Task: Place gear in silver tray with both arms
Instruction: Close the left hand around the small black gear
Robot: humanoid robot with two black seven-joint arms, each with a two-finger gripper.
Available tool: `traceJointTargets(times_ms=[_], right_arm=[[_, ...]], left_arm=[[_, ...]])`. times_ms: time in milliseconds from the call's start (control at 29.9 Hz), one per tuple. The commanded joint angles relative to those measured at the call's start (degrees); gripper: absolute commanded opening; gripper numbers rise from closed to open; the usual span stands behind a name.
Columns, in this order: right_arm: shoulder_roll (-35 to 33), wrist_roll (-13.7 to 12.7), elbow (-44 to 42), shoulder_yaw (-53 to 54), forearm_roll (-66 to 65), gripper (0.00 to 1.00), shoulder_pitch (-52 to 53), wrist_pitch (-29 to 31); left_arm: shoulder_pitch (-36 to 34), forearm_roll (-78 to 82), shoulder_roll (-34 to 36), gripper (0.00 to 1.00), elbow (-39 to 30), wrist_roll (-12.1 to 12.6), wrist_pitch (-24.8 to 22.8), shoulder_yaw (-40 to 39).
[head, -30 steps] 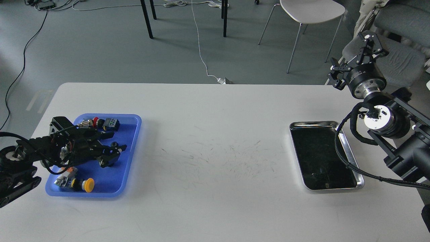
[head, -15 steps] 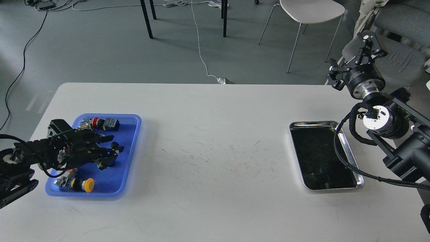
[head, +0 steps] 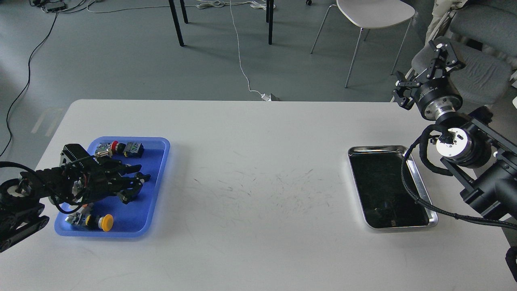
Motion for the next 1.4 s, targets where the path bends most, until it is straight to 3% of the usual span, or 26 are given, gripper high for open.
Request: traceJointTargets(times_ms=[0, 535, 702, 903, 1371], right_arm=[[0.08, 0.00, -0.09, 0.00, -1.14, 0.99, -0.19, 0.04], [0.52, 0.00, 0.00, 0.00, -1.67, 0.99, -0.27, -0.05], [0.52, 0.00, 0.00, 0.00, -1.67, 0.99, -0.36, -0.05], [0.52, 0.00, 0.00, 0.00, -1.67, 0.99, -0.36, -0.05], [0.44, 0.00, -0.18, -1.58, -1.76, 0.99, -0.36, -0.05]], left_arm=[[-0.01, 0.02, 0.16, 0.35, 0.01, 0.00, -0.09, 0.00], [0.26, -0.51, 0.78, 0.25, 0.01, 0.00, -0.26, 0.79], [0.35, -0.60, 0.78, 0.15, 0.01, 0.00, -0.26, 0.79], [0.17, -0.68, 0.78, 0.11, -0.34, 0.00, -0.44, 0.70], [-0.80, -5.34, 4.90, 0.09, -2.10, 0.00, -0.88, 0.00]])
